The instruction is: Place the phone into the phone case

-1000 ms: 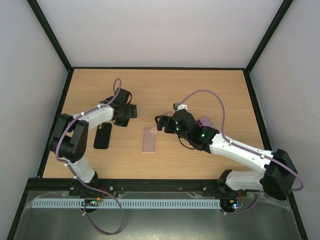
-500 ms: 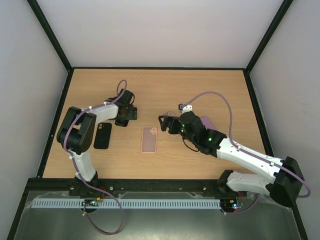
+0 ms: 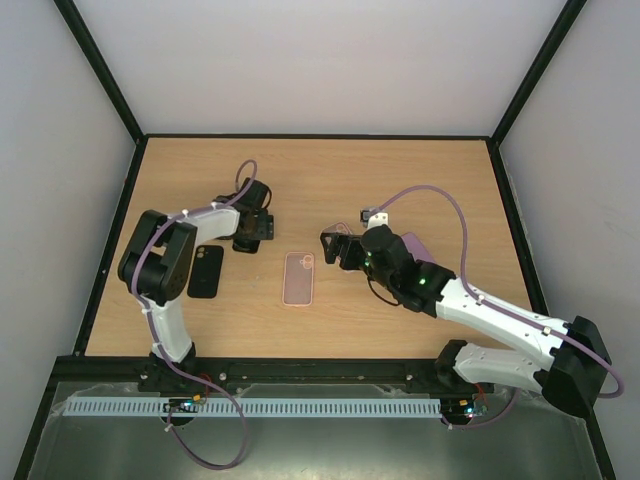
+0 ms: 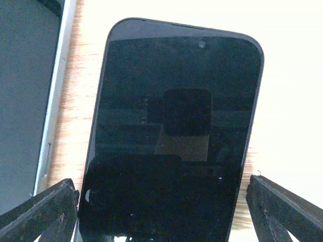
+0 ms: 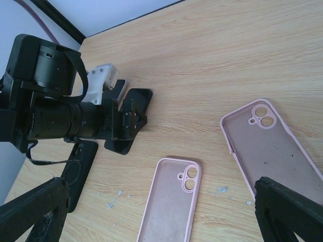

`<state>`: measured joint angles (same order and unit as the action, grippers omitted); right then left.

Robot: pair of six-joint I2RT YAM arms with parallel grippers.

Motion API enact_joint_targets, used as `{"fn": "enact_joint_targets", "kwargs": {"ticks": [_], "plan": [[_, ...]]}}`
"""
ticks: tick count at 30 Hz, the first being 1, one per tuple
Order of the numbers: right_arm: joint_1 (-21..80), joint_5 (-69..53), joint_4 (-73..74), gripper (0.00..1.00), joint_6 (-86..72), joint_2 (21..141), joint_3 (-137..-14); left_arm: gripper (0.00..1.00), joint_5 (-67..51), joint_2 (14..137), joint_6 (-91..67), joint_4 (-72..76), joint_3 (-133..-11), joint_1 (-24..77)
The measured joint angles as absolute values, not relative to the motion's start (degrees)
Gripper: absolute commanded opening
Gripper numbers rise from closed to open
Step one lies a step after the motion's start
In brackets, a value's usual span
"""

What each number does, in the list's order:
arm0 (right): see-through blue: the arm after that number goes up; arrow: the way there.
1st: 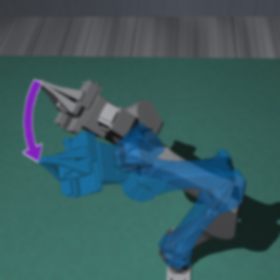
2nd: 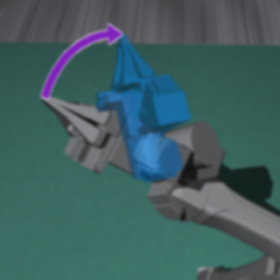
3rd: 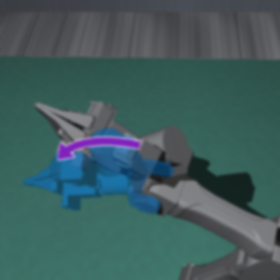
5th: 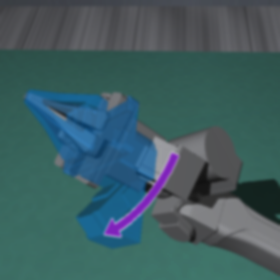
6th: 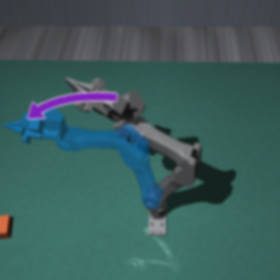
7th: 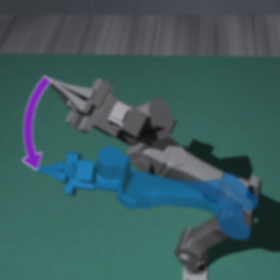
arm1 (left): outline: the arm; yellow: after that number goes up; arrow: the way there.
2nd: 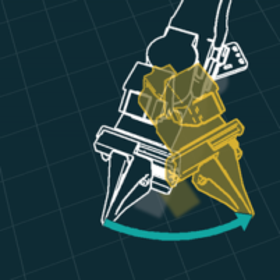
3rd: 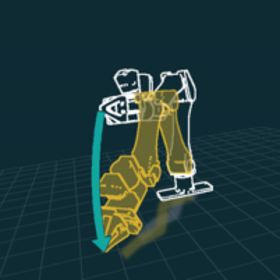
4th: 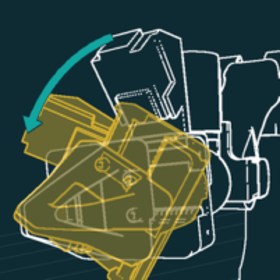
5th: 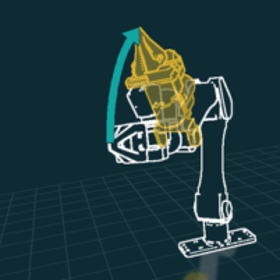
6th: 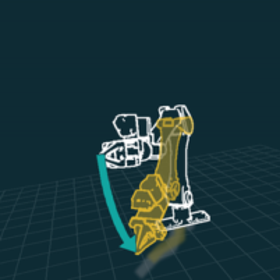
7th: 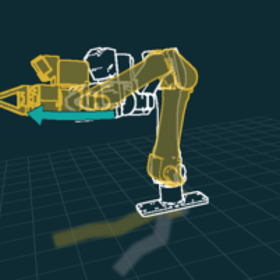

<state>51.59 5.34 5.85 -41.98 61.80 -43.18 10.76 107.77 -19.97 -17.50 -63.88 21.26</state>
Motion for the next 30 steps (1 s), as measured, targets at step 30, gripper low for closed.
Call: {"fn": "enact_joint_targets", "kwargs": {"ticks": [30], "plan": [[51.6,5.6,5.7,0.98,-43.5,58.8,-39.4,0.9,13.2,114.0,-24.1,-20.4,-72.5,22.9]]}}
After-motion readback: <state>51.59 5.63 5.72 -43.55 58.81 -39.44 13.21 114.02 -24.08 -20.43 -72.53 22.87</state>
